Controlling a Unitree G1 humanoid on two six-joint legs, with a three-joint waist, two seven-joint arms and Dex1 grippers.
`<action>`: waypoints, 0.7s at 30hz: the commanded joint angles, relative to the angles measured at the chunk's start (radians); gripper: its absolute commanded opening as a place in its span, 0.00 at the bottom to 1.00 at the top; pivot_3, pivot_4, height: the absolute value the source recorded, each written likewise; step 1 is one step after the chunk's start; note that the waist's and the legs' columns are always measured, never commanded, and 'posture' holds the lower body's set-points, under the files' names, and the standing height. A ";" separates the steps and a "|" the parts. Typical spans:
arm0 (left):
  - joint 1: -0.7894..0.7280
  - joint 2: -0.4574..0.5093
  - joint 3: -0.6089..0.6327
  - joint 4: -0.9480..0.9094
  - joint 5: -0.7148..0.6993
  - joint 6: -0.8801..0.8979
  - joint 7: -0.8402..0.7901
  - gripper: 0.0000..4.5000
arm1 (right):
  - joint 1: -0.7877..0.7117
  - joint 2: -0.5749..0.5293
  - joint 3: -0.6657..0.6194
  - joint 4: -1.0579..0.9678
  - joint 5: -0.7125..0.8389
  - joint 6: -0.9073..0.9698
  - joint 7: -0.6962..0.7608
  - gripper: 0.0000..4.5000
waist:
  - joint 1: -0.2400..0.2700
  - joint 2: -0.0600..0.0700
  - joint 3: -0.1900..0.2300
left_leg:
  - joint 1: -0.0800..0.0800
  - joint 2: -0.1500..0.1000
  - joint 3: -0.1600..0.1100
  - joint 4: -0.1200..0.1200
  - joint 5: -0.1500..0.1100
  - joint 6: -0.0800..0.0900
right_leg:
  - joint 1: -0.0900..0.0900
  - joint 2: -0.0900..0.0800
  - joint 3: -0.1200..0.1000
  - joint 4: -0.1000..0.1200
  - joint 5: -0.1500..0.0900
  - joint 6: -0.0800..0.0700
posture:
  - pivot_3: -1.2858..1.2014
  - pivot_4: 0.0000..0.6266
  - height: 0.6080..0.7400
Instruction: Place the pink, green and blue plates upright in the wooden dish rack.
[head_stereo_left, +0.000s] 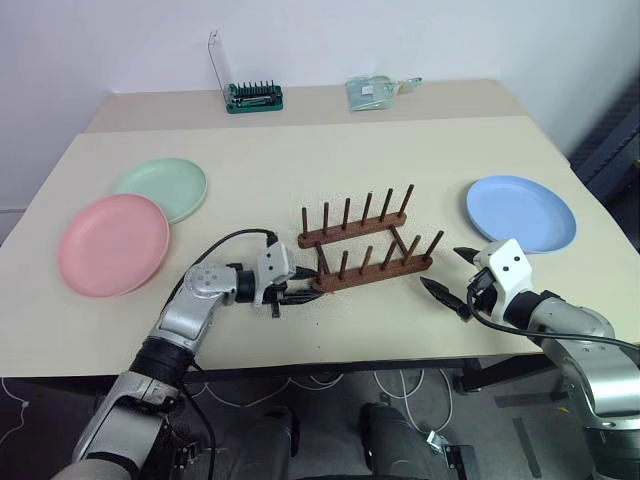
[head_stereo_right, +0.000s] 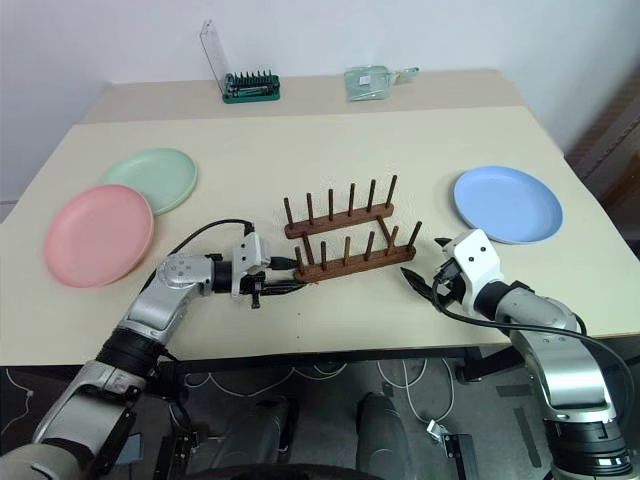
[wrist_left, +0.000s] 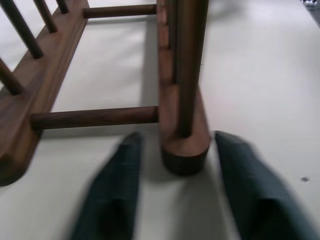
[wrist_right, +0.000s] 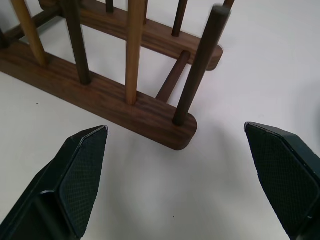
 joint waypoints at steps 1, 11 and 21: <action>-0.011 0.006 0.025 0.032 0.021 -0.037 0.024 0.94 | 0.006 -0.011 -0.016 -0.044 0.001 -0.013 0.001 1.00 | 0.000 0.000 0.000 | 0.000 0.000 0.000 0.000 0.000 0.000 | 0.000 0.000 0.000 0.000 0.000 0.000 | 0.52 0.24 1.00; 0.163 0.107 0.115 -0.191 -0.061 0.130 0.053 0.57 | 0.008 -0.045 -0.004 -0.024 0.020 0.015 0.056 0.46 | -0.007 0.000 0.000 | 0.001 0.001 0.000 -0.001 0.000 0.000 | 0.000 0.001 0.000 0.001 0.000 0.000 | 0.52 0.24 1.00; 0.224 0.070 0.026 -0.398 -0.071 0.328 0.081 0.12 | -0.034 -0.070 0.109 0.048 -0.103 0.025 0.038 0.01 | 0.003 0.000 0.000 | 0.001 0.000 0.000 0.001 0.000 0.001 | 0.002 -0.001 0.000 -0.001 -0.001 0.001 | 0.52 0.24 1.00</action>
